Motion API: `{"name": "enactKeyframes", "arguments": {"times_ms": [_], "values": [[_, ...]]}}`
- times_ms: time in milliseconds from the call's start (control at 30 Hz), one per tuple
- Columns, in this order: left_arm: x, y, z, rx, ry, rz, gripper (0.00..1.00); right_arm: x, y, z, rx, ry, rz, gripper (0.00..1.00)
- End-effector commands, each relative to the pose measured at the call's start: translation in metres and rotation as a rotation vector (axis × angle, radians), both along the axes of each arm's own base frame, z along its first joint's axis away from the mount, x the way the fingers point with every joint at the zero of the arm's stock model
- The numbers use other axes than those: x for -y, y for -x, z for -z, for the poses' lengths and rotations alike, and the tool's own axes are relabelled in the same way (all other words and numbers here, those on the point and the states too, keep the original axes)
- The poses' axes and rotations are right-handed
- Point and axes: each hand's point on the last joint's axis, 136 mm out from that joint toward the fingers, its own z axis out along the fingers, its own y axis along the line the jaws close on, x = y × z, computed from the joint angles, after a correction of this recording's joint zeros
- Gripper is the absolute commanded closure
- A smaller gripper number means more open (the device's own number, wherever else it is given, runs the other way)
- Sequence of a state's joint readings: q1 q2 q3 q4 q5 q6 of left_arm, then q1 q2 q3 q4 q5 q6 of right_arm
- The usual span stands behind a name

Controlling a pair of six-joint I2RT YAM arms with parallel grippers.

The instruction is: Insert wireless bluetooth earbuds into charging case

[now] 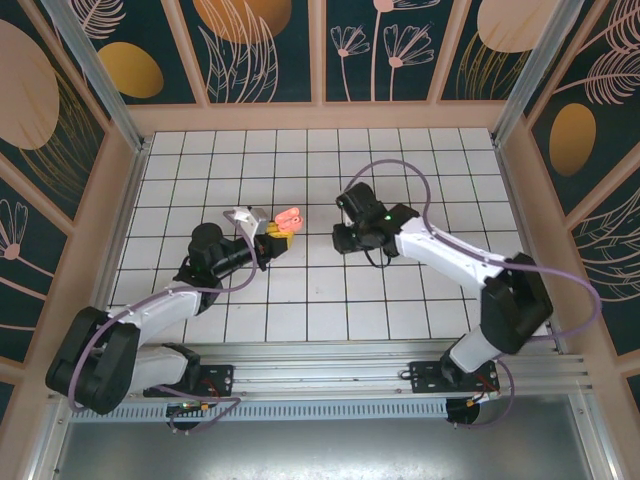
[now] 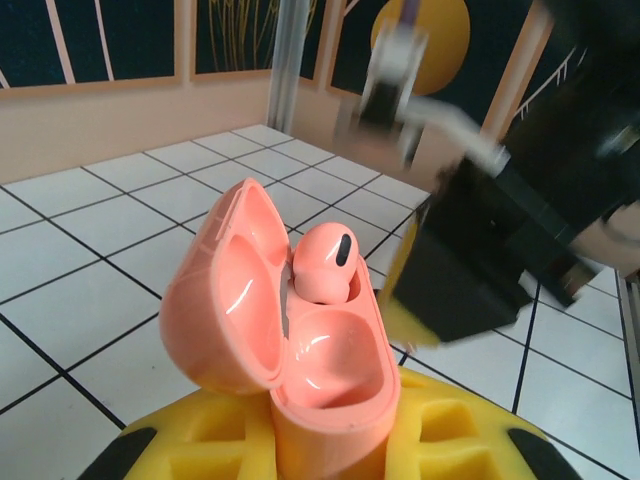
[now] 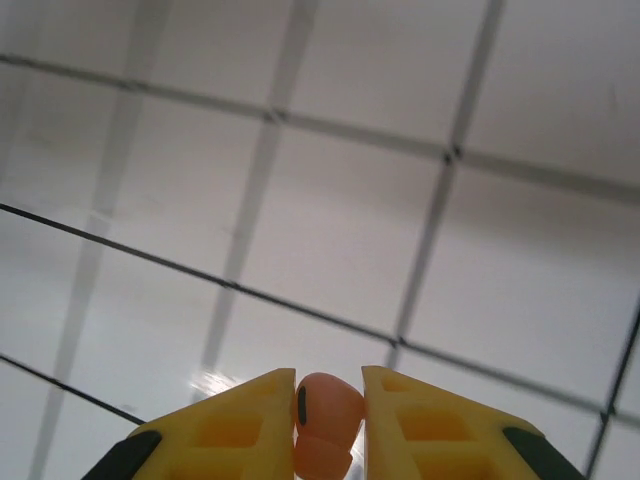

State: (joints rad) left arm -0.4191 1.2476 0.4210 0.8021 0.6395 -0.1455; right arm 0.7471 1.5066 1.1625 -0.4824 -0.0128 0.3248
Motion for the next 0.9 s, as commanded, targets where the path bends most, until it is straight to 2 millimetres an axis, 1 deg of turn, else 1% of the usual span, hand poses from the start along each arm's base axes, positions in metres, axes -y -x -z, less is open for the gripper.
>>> {"name": "enactKeyframes", "arguments": {"times_ms": [0, 67, 167, 233, 300, 400, 533, 700, 867], "values": [[0.005, 0.001, -0.020, 0.046, 0.066, 0.039, 0.92, -0.032, -0.013, -0.068, 0.301, -0.159, -0.128, 0.80], [0.006, 0.000, -0.020, 0.042, 0.071, 0.043, 0.92, -0.040, -0.008, -0.097, 0.415, -0.232, -0.191, 0.80], [0.008, 0.001, -0.020, 0.037, 0.074, 0.059, 0.92, -0.049, 0.005, -0.130, 0.543, -0.324, -0.295, 0.80], [0.009, 0.004, -0.021, 0.039, 0.080, 0.078, 0.92, -0.055, 0.016, -0.144, 0.598, -0.372, -0.375, 0.80], [0.011, 0.006, -0.022, 0.041, 0.085, 0.100, 0.92, -0.062, 0.026, -0.151, 0.621, -0.404, -0.451, 0.79], [0.015, 0.011, -0.025, 0.048, 0.093, 0.141, 0.92, -0.073, 0.036, -0.155, 0.635, -0.438, -0.535, 0.79], [0.015, 0.013, -0.029, 0.061, 0.098, 0.151, 0.91, -0.087, 0.044, -0.152, 0.638, -0.435, -0.614, 0.79], [0.015, 0.014, -0.031, 0.065, 0.101, 0.155, 0.92, -0.101, 0.045, -0.143, 0.624, -0.412, -0.660, 0.79], [0.015, 0.015, -0.033, 0.068, 0.103, 0.156, 0.91, -0.108, 0.045, -0.135, 0.613, -0.392, -0.678, 0.79]]}}
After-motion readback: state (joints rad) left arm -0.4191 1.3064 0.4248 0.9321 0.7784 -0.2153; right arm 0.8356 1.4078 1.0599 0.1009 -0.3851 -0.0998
